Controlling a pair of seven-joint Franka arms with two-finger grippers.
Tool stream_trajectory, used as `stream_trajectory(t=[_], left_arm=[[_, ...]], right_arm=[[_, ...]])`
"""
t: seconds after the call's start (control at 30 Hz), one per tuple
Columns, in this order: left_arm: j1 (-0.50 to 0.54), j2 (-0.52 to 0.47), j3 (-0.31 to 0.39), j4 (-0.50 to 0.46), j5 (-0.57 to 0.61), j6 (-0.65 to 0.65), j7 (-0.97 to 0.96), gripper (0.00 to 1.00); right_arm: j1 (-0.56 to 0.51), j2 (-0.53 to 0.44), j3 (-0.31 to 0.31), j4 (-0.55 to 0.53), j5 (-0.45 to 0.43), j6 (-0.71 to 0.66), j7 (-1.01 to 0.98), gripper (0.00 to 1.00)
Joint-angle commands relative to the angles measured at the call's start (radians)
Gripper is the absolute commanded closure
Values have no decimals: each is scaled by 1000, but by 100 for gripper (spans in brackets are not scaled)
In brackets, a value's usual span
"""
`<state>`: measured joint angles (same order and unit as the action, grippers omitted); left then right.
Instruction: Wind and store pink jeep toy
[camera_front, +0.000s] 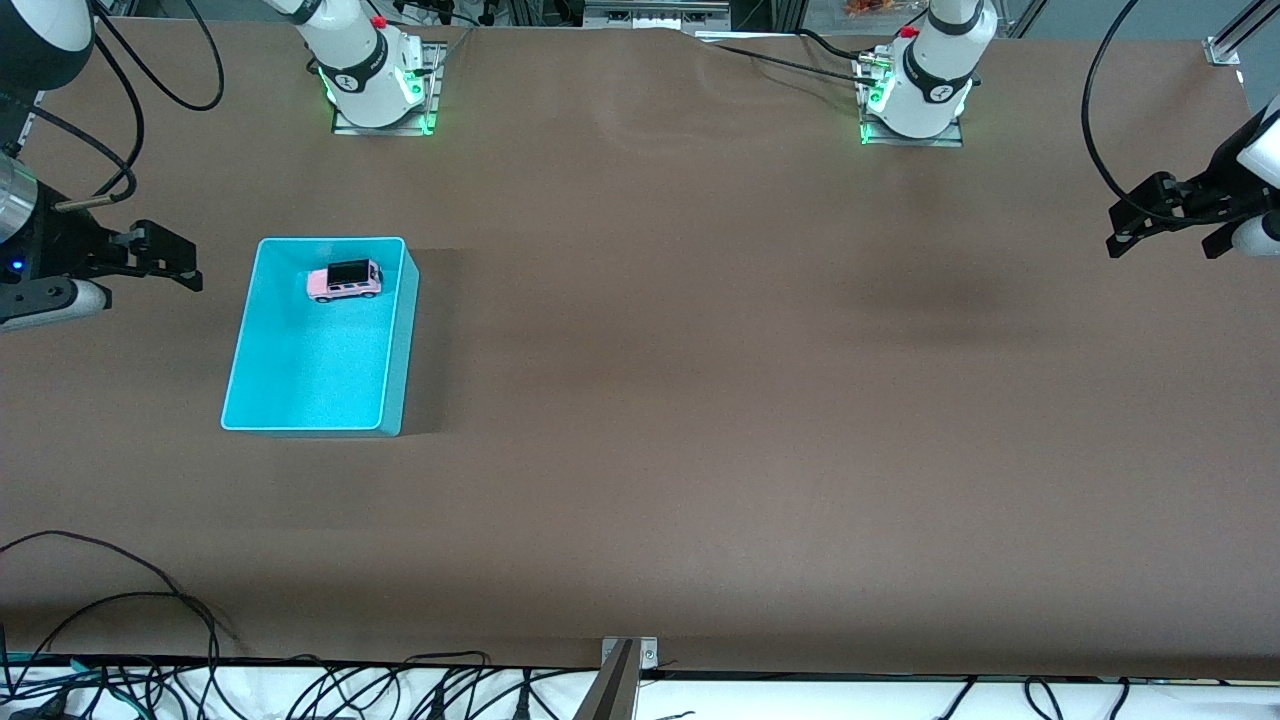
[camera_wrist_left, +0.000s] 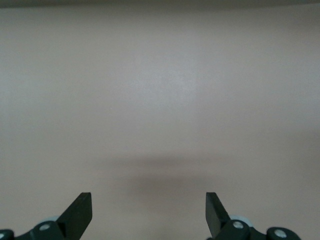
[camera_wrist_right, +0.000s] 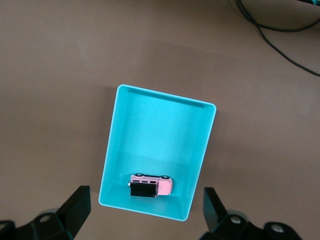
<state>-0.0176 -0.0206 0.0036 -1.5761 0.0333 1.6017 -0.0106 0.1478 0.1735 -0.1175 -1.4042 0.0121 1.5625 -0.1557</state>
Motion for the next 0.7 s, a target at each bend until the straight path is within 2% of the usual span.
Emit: stream_trajectory(t=[0.0,0.37,0.47,0.67], left_arm=[[2,16,4,36,-23,-23,20,0],[-2,16,4,38,-21,-23,18,0],[-4,16,4,38,-21,-23,20,0],[-1,16,4,38,-21,-23,20,0]], right_arm=[[1,-64,2,-34,-35,-32,54,0],[-5,-333,1,-381,-41,89,54,0],[-5,-345,1,-395,-41,87,53,0],[-10,-298,1,-343,-37,90,53,0]])
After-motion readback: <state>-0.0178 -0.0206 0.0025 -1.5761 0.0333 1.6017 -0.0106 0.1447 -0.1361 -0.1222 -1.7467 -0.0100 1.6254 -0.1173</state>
